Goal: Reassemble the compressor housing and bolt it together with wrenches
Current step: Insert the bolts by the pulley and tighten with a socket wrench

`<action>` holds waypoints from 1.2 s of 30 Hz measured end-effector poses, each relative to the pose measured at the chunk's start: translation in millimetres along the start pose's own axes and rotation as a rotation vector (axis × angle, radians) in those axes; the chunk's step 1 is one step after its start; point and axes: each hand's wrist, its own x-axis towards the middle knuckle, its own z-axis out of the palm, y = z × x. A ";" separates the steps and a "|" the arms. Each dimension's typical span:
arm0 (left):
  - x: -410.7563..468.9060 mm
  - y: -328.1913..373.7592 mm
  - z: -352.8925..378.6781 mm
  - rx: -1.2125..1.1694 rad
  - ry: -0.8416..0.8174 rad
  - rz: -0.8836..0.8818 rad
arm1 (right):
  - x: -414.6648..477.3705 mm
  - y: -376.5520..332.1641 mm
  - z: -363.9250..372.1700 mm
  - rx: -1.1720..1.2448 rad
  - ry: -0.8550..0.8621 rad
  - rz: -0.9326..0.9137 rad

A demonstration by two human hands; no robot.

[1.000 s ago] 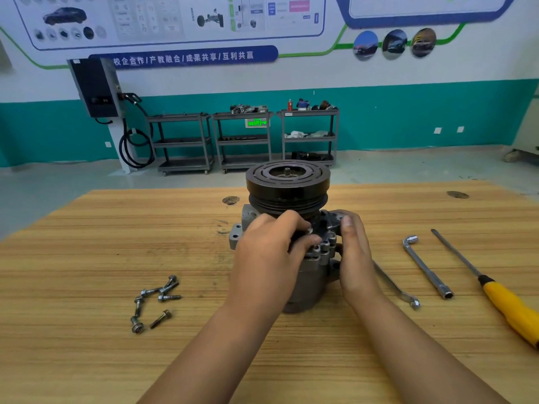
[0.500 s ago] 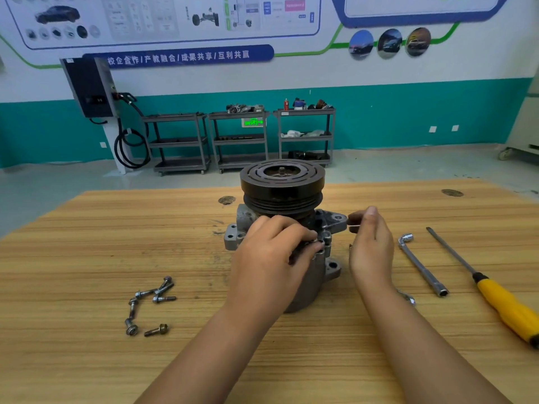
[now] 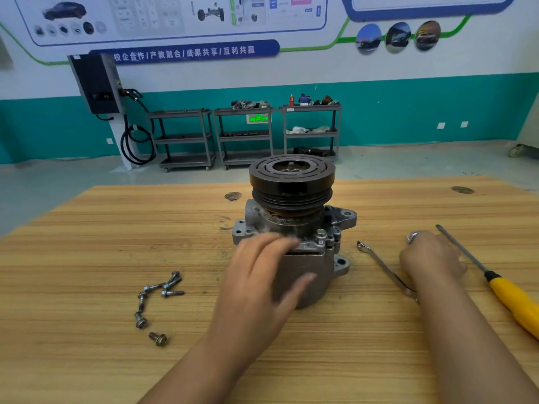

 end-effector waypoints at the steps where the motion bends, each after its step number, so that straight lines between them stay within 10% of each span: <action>1: -7.5 -5.5 -7.8 0.018 -0.011 -0.005 | 1.4 0.4 1.1 0.010 0.008 0.007; 14: -62.1 -58.8 -104.9 0.356 -0.450 -0.861 | 0.2 -0.3 10.1 0.060 -0.005 -0.043; 30: -56.9 -76.1 -77.3 0.344 -0.417 -0.741 | 0.0 -1.4 1.7 0.228 0.005 -0.002; 36: -41.2 -85.4 -67.3 0.413 -0.421 -0.724 | -9.7 -7.3 -4.5 0.699 0.084 -0.145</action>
